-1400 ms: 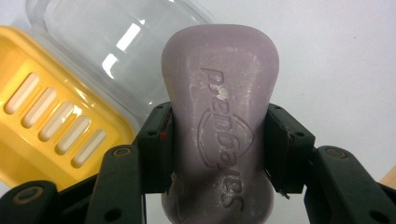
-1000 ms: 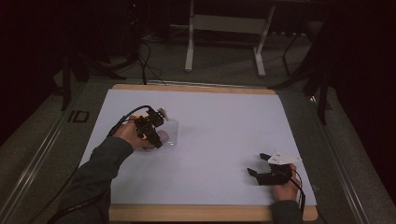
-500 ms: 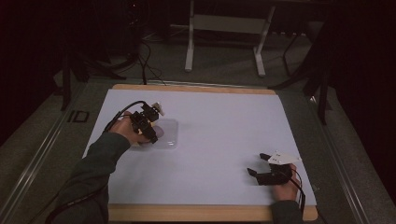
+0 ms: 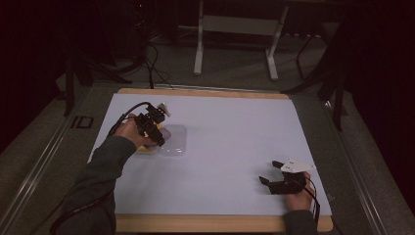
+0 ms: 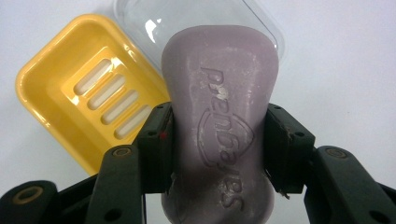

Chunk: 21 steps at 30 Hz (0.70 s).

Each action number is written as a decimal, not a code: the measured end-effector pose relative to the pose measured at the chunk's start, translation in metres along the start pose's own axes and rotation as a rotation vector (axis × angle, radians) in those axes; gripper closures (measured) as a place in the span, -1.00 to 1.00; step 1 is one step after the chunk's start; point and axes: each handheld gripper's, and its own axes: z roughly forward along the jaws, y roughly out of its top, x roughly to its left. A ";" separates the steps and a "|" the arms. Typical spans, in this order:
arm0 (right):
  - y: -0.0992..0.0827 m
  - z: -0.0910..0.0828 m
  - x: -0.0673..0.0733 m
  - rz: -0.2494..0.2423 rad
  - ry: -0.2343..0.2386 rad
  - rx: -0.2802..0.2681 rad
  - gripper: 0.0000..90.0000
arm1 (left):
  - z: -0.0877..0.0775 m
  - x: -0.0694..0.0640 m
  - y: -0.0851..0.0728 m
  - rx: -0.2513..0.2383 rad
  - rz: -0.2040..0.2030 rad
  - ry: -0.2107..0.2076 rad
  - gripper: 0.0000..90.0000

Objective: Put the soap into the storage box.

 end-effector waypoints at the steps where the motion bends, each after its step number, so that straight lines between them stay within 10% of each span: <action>1: 0.000 0.000 0.000 0.000 0.000 0.000 -0.63 | 0.000 0.001 0.000 0.003 -0.001 -0.001 0.10; 21: 0.000 0.000 0.000 -0.001 0.000 0.002 -0.63 | 0.000 0.023 0.000 -0.014 -0.089 0.001 0.10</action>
